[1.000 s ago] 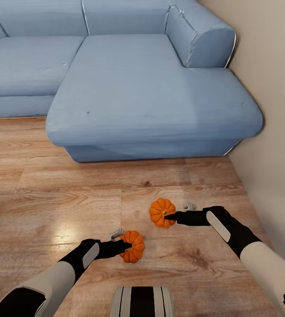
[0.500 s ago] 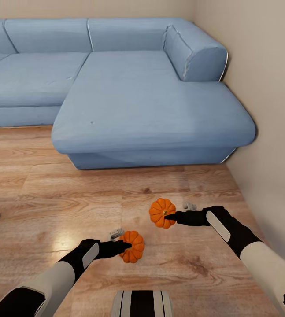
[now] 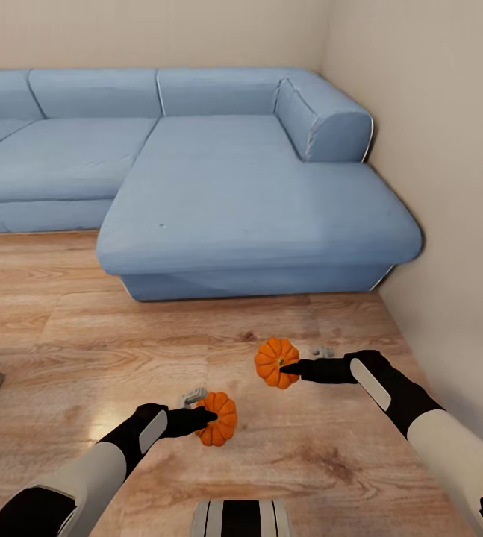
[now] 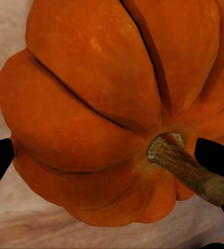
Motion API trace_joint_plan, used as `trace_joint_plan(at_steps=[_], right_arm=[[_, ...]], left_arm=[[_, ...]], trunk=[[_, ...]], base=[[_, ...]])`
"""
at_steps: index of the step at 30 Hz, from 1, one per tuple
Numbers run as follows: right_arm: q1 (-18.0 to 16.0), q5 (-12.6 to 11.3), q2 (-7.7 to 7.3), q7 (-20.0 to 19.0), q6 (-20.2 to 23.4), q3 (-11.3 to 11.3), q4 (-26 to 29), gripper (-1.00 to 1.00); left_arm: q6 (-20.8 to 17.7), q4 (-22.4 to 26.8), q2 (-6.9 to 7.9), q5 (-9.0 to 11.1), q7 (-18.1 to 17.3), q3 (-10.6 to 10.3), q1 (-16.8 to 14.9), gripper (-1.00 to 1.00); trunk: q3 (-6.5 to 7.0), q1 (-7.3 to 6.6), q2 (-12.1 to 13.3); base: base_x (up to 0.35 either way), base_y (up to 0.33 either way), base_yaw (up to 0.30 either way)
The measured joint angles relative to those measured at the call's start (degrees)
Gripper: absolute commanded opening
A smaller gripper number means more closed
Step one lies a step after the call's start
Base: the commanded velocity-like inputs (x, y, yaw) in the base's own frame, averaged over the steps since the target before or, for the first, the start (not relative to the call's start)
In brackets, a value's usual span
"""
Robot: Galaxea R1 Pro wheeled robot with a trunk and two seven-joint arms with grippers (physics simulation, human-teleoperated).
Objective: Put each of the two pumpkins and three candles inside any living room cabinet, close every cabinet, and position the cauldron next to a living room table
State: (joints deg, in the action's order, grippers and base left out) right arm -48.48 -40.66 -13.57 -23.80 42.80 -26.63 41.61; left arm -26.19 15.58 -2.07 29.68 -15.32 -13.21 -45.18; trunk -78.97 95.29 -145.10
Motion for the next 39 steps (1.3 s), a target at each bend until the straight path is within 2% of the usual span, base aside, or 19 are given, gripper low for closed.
trace_joint_plan(at_steps=[13, 19, 27, 29, 35, 39], right_arm=[[0.0, 0.16, 0.0, 0.29, 0.0, -0.07, -1.79, -1.0], [0.0, 0.21, 0.0, 4.5, -0.24, 0.0, -2.91, -1.0], [-0.02, 0.03, 0.0, 5.15, -0.3, 0.03, -3.1, -1.0], [-0.04, 0.06, 0.0, 5.34, -0.33, 0.03, -3.12, -1.0], [0.0, 0.13, 0.0, 5.52, -0.25, 0.01, -4.08, -1.0], [-0.06, 0.01, 0.02, 5.55, -0.24, 0.05, -5.11, -1.0]], left_arm=[[-0.4, 0.2, 0.68, 0.05, -0.09, 0.3, -0.02, -1.0], [-0.4, 0.21, 0.78, -0.03, -0.08, 0.32, -0.07, -1.0], [-0.35, 0.95, 2.63, -0.05, -0.23, 0.34, -0.06, -1.0], [-0.34, 1.08, 3.06, -0.09, -0.23, 0.63, -0.06, -1.0], [-0.38, 1.07, 3.12, -0.07, -0.25, 2.88, -0.07, -1.0], [-0.37, 1.05, 3.13, -0.12, -0.12, 3.08, -0.07, -1.0]], trunk=[[3.77, -0.33, 0.18], [5.11, -0.49, 0.26], [6.89, -0.69, 0.36], [7.33, -0.74, 0.39], [8.66, -0.9, 0.47], [9.55, -1.0, 0.52]], base=[[0.0, 0.0, 0.0], [0.0, 0.0, 0.0], [0.0, 0.0, 0.0], [0.0, 0.0, 0.0], [0.0, 0.0, 0.0], [0.0, 0.0, 0.0]])
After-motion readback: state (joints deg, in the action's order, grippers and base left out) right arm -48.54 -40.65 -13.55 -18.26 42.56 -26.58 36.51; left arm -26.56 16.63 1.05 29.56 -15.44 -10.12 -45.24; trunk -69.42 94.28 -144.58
